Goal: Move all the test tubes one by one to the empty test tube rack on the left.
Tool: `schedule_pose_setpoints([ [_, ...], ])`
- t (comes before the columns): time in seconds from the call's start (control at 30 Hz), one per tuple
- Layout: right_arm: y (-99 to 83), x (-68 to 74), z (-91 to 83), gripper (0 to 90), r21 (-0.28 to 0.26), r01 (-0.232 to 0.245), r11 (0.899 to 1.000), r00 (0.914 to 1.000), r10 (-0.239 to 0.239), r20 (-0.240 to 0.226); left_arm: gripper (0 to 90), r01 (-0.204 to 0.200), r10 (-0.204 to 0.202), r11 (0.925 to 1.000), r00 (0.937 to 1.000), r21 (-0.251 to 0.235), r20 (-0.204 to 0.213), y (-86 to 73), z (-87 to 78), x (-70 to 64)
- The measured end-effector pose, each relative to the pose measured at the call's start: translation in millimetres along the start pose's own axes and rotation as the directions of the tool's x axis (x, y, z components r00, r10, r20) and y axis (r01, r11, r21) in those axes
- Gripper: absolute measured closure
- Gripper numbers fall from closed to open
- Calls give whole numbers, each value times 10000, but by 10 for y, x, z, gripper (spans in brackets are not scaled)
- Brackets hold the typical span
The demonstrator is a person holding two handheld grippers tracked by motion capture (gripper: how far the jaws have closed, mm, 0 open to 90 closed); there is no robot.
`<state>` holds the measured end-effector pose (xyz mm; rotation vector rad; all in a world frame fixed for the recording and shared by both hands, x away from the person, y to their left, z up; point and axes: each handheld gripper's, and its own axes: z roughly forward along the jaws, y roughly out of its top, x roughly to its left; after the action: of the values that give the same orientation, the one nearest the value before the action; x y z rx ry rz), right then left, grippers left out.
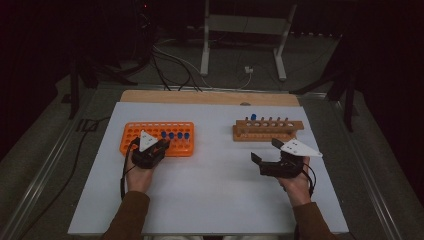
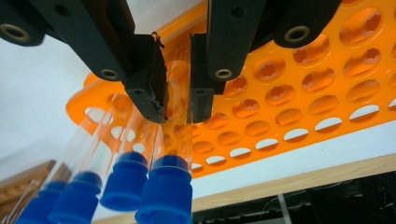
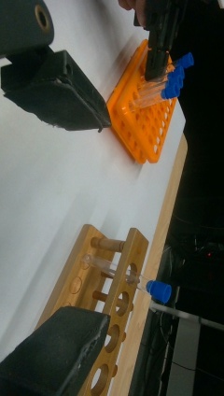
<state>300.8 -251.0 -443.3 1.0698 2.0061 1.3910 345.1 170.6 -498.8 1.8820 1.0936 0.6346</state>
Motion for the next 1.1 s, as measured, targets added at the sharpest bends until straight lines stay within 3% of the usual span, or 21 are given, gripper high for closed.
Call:
schedule_pose_setpoints([
  [0.23,-1,1,1,68,-1,15,10000,10000,-15,-21,775,181,-181,9998,9998,65,83,-12,6,10],
  [0.37,1,-1,-1,68,-12,5,10000,10000,-5,-35,692,420,-416,9990,9988,-169,240,-7,-31,26],
  [0.5,-4,2,7,68,21,18,10000,10000,-18,-46,736,391,-375,9979,9988,-511,313,23,-84,21],
  [0.77,-3,6,24,69,45,57,10000,10000,-57,-28,779,193,-191,9997,9996,-125,183,35,-53,15],
  [0.87,3,-2,29,69,38,31,10000,10000,-31,19,774,322,-319,9994,9991,-117,269,35,-59,27],
  [1.1,74,-46,39,69,-126,-72,9999,9999,74,135,625,765,-740,9963,9952,-379,640,32,-152,61],
])
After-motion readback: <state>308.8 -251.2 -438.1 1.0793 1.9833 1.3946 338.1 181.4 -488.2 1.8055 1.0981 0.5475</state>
